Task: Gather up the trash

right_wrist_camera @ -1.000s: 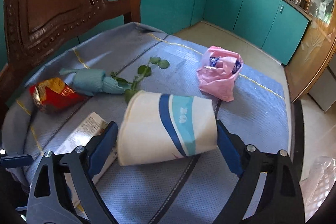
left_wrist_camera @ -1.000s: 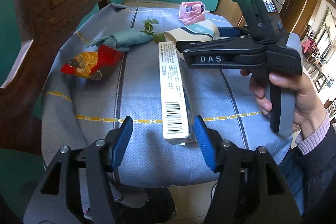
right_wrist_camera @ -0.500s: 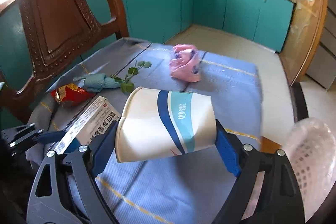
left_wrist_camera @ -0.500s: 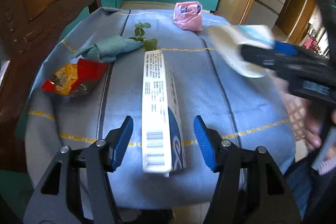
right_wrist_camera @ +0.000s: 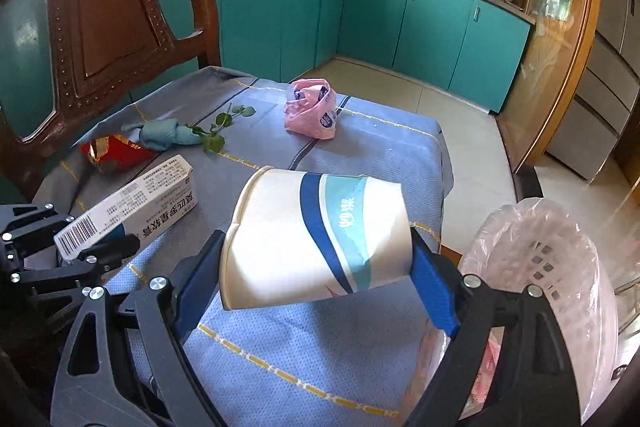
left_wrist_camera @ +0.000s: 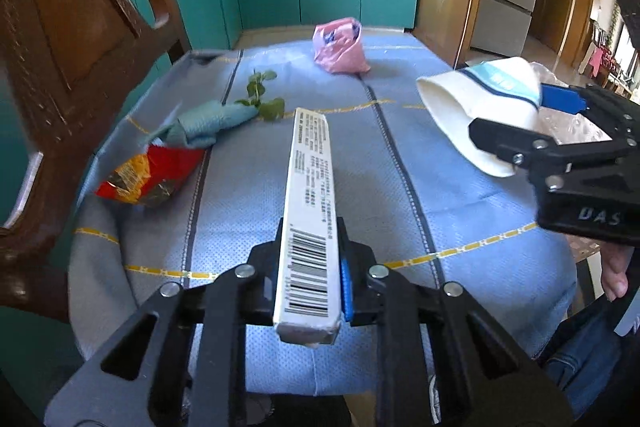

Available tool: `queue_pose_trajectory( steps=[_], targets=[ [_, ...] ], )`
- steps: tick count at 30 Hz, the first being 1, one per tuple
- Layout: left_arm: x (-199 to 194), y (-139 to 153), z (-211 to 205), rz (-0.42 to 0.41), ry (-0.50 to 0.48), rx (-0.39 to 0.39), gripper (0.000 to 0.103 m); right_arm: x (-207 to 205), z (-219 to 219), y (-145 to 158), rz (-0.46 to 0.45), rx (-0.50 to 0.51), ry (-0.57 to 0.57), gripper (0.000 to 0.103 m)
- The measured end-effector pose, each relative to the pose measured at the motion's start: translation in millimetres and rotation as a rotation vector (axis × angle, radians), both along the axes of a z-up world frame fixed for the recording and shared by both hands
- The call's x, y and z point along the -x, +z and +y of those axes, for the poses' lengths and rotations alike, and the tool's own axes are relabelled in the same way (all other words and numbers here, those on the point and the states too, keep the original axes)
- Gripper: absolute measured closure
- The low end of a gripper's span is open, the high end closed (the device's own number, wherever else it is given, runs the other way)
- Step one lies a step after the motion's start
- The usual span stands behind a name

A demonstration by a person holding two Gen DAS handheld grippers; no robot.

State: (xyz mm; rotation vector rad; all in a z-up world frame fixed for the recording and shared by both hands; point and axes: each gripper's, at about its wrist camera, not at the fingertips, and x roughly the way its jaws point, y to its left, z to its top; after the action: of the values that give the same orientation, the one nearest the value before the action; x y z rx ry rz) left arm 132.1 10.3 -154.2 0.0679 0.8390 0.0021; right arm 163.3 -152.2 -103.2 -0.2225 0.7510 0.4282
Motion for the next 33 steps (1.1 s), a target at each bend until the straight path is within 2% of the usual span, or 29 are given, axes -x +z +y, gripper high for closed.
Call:
queue_pose_trajectory(
  steps=[9, 27, 30, 33],
  targets=[
    [18, 15, -1, -0.048, 0.013, -0.016, 0.081, 14, -9, 1, -0.004, -0.014, -0.022, 0.018],
    [30, 34, -9, -0.115, 0.021, -0.049, 0.081, 24, -20, 4, -0.026, -0.024, -0.039, 0.018],
    [32, 38, -13, -0.125, 0.015, -0.051, 0.081, 26, -24, 8, -0.043, -0.035, -0.049, 0.018],
    [33, 42, -15, -0.137, 0.007, -0.045, 0.081, 30, -40, 20, -0.081, -0.088, -0.082, 0.018]
  ],
)
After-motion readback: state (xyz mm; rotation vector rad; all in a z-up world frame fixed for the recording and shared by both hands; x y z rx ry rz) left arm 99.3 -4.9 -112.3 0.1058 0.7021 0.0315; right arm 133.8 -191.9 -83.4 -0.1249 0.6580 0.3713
